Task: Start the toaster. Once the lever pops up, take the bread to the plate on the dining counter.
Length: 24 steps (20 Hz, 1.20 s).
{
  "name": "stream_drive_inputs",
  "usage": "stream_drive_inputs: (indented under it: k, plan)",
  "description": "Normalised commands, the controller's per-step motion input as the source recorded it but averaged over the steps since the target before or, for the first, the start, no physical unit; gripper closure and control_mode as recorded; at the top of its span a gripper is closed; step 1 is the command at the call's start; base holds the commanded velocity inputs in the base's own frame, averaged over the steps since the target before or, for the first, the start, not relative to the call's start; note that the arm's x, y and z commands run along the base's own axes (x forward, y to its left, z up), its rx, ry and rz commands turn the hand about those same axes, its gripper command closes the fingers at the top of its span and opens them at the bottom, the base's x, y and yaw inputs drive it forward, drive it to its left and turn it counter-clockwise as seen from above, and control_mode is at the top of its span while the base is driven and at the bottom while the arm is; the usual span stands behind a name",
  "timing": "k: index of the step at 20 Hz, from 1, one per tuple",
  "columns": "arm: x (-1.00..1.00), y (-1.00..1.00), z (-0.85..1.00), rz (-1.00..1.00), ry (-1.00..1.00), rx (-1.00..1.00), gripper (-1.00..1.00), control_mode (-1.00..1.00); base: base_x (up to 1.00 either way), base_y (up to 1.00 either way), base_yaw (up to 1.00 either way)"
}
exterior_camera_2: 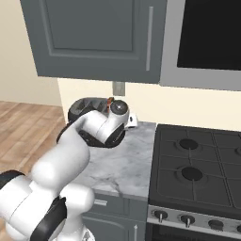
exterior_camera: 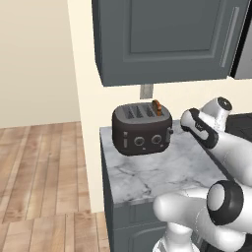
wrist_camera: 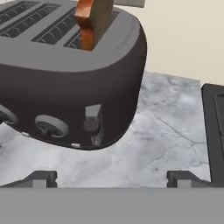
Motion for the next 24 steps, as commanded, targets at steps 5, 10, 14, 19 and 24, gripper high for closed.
stream_drive_inputs:
  k: [5,10,14,19,24]
  plan:
    - [0.46,-0.12,0.00,0.00,0.00,0.05,-1.00,-1.00,0.00,0.00,0.00]
    - [0.36,0.00,0.00,0.00,0.00,0.00,-1.00,-1.00,0.00,0.00,0.00]
    - [0.11,0.00,0.00,0.00,0.00,0.00,-1.00,-1.00,0.00,0.00,0.00]
    - [0.00,0.00,0.00,0.00,0.00,0.00,-1.00,-1.00,0.00,0.00,0.00]
    - [0.00,0.00,-0.08,0.00,0.00,0.00,-1.00,-1.00,0.00,0.00,0.00]
